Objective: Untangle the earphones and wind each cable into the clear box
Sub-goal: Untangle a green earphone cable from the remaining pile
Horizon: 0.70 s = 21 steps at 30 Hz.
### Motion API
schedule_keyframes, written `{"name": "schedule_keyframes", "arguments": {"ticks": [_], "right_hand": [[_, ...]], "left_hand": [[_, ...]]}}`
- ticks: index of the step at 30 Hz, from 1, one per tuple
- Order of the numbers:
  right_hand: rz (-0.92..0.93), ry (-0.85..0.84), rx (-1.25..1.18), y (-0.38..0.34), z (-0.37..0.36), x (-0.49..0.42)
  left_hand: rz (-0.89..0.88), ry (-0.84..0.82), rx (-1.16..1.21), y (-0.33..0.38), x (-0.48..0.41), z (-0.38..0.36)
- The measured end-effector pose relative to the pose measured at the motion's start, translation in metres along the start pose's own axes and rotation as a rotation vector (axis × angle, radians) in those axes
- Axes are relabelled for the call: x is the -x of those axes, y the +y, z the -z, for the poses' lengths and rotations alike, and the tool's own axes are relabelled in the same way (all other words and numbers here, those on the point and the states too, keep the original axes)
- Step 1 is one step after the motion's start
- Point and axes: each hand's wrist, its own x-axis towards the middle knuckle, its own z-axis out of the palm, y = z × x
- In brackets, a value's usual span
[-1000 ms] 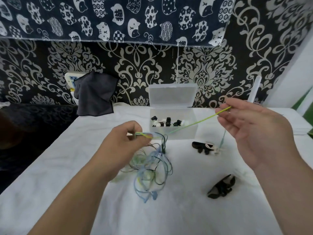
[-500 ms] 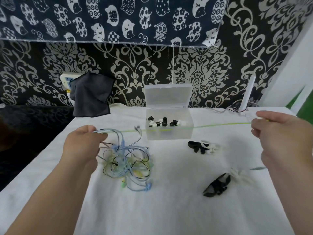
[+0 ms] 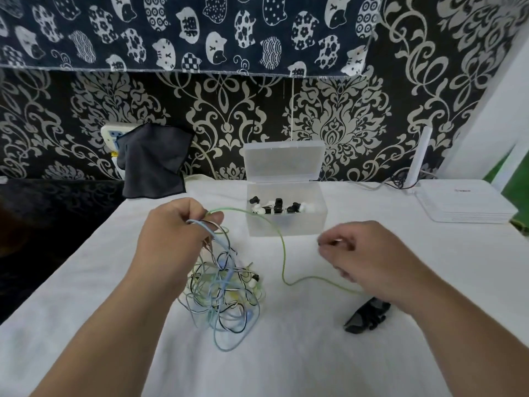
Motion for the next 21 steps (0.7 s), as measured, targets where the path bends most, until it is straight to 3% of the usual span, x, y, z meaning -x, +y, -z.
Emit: {"name": "schedule_keyframes", "arguments": {"ticks": [2,6,9,14,21], "right_hand": [[0.148,-0.022,-0.119,-0.007,-0.018,-0.001],[0.182,-0.177,-0.302,-0.020,-0.038,0.003],[0.131,-0.011,-0.352,-0.028,-0.033,-0.001],[-0.006,0.213,-1.091,-0.026,0.017,-0.012],[0.008,0.314,-1.608,-0.007,0.068,-0.010]], "left_hand": [[-0.010,-0.082,0.014,0.003,0.005,-0.006],[-0.056,-0.214,0.001,0.005,0.016,-0.023],[-0.114,-0.250,-0.148,0.006,0.021,-0.030],[-0.214,-0.223,-0.668,-0.012,0.007,-0.008],[-0.022,0.022,-1.160,-0.026,-0.007,0.028]]}}
